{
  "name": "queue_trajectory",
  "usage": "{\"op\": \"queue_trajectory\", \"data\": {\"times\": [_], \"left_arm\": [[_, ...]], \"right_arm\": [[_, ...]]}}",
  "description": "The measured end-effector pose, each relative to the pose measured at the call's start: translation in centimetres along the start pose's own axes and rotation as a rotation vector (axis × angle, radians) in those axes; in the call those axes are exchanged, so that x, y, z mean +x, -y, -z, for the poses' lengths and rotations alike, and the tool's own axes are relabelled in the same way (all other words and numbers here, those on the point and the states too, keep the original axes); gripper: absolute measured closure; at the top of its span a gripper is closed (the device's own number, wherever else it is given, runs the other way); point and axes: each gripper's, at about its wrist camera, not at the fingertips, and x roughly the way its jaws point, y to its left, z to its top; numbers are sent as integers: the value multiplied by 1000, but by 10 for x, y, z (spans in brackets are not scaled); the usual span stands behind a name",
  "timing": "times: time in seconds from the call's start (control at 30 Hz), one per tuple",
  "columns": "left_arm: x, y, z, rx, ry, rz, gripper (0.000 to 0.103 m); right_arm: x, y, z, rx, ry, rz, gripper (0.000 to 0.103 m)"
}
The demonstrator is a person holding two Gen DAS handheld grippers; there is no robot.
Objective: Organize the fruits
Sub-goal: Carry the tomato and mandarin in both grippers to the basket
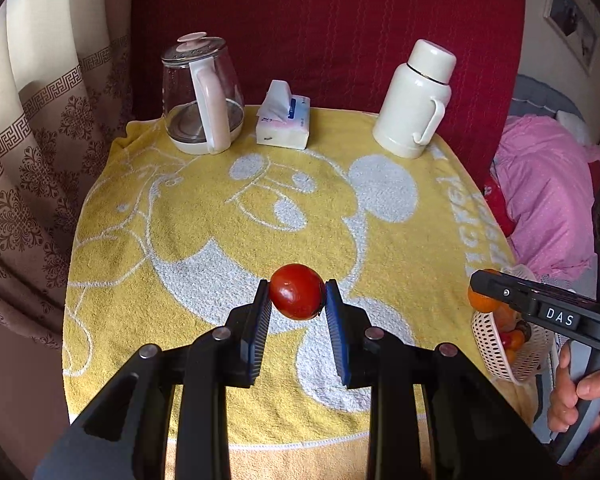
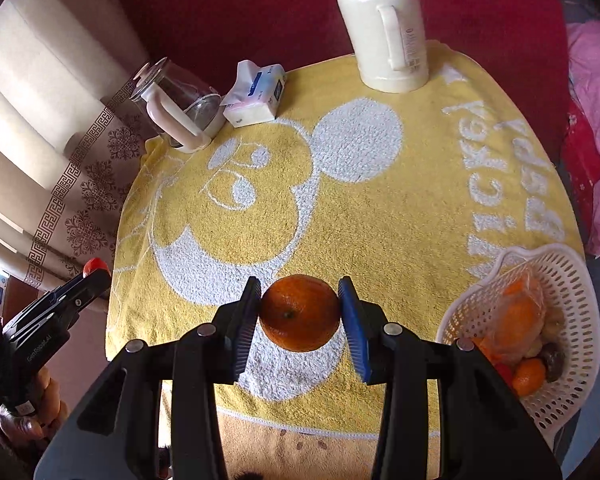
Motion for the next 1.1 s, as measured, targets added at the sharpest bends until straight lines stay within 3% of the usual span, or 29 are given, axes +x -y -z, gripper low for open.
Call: {"op": "queue_trajectory", "data": {"times": [0.6,0.93,1.1], "left_arm": [[6,43,-2,76,-11,48,75],[12,71,1,111,-25,76,75],[16,91,1,135,-31,90,75]], "right_arm": [[-41,55,14,104,57,44,62],[-76,129,21,252,111,133,62],[-82,154,29,311,105,137,62]]}}
